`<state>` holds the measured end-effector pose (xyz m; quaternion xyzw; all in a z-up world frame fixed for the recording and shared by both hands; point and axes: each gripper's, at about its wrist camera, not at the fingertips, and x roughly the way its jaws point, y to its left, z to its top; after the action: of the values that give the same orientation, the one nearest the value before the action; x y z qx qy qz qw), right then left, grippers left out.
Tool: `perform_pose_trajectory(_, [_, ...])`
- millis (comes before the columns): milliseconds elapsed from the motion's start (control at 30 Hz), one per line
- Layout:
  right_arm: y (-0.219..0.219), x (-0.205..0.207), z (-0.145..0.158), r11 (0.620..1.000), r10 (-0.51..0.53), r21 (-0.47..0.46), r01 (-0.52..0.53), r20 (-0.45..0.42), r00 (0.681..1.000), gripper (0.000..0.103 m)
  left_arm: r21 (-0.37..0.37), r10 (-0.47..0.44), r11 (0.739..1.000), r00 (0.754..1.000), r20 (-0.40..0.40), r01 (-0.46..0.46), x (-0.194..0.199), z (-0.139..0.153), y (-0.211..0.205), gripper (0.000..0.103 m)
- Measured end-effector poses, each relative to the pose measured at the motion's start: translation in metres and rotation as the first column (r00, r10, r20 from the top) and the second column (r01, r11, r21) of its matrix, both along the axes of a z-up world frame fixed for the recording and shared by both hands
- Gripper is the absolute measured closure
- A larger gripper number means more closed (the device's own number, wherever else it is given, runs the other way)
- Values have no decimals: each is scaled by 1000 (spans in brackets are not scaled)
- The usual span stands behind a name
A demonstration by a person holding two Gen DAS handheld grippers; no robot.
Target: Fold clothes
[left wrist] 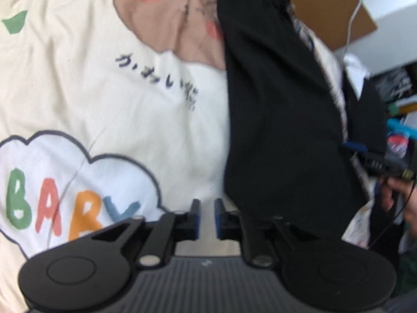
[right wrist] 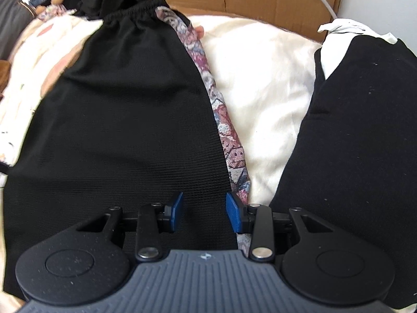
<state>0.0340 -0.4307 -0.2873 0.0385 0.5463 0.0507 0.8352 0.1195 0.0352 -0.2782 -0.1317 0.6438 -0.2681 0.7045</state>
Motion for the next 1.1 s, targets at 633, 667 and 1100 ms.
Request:
perform_pose_trajectory(633, [-14, -18, -7, 1000, 14, 28, -12, -65, 998, 51, -28, -36, 999, 998, -44, 34, -14, -21, -4, 99])
perform_pose_trajectory(667, [-13, -19, -8, 1000, 22, 20, -20, -71, 997, 51, -27, -36, 999, 998, -53, 35, -15, -22, 0, 102])
perform_pose_trajectory(1100, [-49, -59, 5, 996, -2, 86, 16, -162, 987, 49, -179, -38, 984, 981, -189, 3, -24, -38, 4, 63])
